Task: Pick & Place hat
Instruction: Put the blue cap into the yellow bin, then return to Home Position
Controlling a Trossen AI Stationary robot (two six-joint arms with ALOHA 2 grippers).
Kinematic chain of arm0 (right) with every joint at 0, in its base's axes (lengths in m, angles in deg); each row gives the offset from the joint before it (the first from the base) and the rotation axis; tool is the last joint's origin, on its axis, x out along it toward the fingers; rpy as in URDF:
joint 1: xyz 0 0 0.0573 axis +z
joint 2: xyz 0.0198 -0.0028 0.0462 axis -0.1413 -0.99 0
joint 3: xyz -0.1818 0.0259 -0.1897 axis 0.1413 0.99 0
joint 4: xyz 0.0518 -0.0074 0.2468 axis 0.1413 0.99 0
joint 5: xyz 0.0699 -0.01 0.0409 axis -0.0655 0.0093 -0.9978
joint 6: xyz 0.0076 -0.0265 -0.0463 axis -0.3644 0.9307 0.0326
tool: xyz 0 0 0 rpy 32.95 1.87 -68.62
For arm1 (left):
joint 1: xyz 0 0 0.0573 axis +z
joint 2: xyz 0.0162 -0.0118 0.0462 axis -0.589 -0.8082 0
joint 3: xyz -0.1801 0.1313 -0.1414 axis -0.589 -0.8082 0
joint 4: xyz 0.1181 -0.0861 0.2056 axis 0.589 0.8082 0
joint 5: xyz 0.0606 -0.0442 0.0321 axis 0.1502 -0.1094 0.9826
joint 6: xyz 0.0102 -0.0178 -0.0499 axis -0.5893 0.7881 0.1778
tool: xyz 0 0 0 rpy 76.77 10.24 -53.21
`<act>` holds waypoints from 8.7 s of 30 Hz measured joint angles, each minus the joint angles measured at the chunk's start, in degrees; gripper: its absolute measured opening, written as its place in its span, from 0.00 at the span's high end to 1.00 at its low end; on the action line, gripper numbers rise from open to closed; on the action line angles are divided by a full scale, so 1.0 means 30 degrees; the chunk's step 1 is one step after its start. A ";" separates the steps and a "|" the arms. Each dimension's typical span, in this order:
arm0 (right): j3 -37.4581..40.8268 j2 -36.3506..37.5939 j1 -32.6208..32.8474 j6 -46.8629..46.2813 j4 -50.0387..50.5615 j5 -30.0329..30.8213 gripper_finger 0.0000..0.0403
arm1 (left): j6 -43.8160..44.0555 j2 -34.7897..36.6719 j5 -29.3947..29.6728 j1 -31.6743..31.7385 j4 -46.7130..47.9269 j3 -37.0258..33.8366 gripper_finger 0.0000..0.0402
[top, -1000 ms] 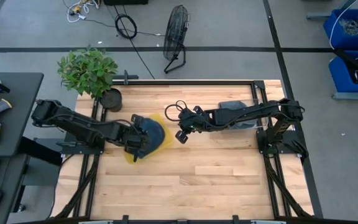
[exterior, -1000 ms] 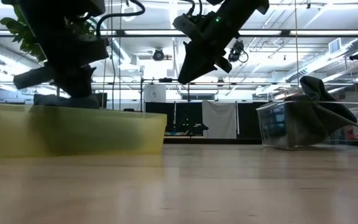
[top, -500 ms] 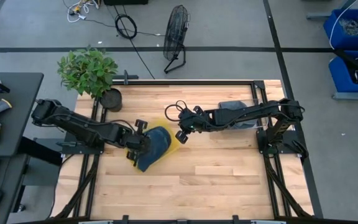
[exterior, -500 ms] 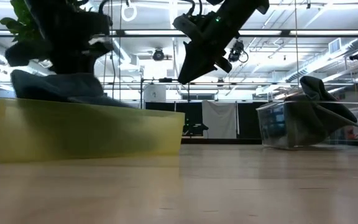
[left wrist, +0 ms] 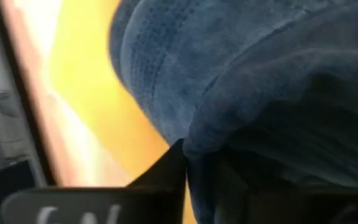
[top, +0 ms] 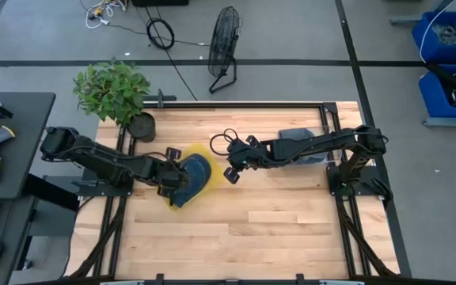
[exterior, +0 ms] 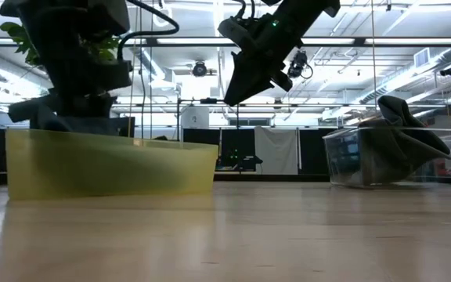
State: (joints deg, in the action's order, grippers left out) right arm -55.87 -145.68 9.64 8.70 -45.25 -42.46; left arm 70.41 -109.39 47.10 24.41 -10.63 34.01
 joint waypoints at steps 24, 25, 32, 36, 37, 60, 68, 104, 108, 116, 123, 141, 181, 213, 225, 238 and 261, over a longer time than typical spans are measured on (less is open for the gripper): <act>-0.1083 0.0061 -0.0102 0.3859 0.1792 -0.0183 0.74 | 0.2815 0.2153 0.0371 -0.1313 0.7538 0.6833 0.55; -0.1718 0.0116 -0.0102 0.4031 0.2880 -0.0469 0.73 | 0.3518 0.2632 0.0383 -0.1306 0.8377 0.7291 0.55; -0.5945 0.0718 0.0253 0.5419 1.1161 0.1378 0.70 | 0.8050 0.7626 0.0402 -0.1320 0.9882 0.8438 0.55; -0.6026 0.2025 0.0535 0.5495 1.1851 0.3908 0.70 | 0.8974 1.1168 0.0944 -0.1333 1.0062 0.7113 0.55; -0.5818 0.2431 0.0585 0.5523 1.1720 0.4003 0.71 | 0.9091 1.2101 0.1253 -0.1335 0.9957 0.6563 0.55; 1.0923 1.5756 -0.0912 0.9803 -0.2215 -0.3497 0.83 | 0.0879 2.0789 0.2955 -0.1218 -0.3681 0.0581 0.55; 1.5088 2.0505 -0.1158 0.8459 -0.5340 -0.3789 0.83 | 0.1635 2.1284 0.2791 -0.1218 -0.4770 -0.1214 0.55; 2.0531 3.0945 -0.1195 0.6840 -0.2708 -0.0802 0.83 | 0.1034 2.5471 0.2682 0.0217 -1.1235 -0.8488 0.55; 2.0531 3.1252 -0.1195 0.6980 -0.2665 -0.0803 0.83 | 0.2385 2.5463 0.3150 0.0217 -1.1216 -0.9890 0.55; 2.0538 3.1285 -0.1195 0.6862 -0.2404 -0.0817 0.83 | 0.3452 2.5463 0.3196 0.0217 -1.3190 -1.2039 0.55; 2.1723 3.1285 -0.1195 0.6761 -0.3701 -0.0831 0.83 | 0.3946 2.5463 0.3191 0.0217 -1.3755 -1.3309 0.55; 2.4458 3.1270 -0.1188 0.6855 -0.8518 -0.0846 0.83 | 0.5449 2.5375 0.2401 0.0210 -1.4100 -1.3624 0.55; 2.4429 3.1263 -0.1194 0.5836 -0.8539 -0.0861 0.83 | 0.1817 2.5281 -0.0754 0.0188 -1.3999 -1.3682 0.55; 2.4414 3.1255 -0.1191 0.5843 -0.8539 -0.0868 0.83 | 0.1930 2.5288 -0.1190 0.0188 -1.5092 -1.3755 0.55; 2.4414 3.1255 -0.1188 0.5843 -0.8539 -0.0868 0.83 | 0.1930 2.5288 -0.1190 0.0188 -1.5121 -1.3719 0.55; 2.4414 3.1255 -0.1189 0.5843 -0.8546 -0.0868 0.83 | 0.1935 2.5288 -0.1187 0.0188 -1.5136 -1.3697 0.55; 2.4414 3.1255 -0.1188 0.5843 -0.8543 -0.0868 0.83 | 0.1930 2.5288 -0.1188 0.0190 -1.5128 -1.3690 0.55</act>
State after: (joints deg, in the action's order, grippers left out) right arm 17.38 -51.92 6.08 26.23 -70.88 -45.07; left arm 76.20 -33.52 43.53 24.98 -56.02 -7.06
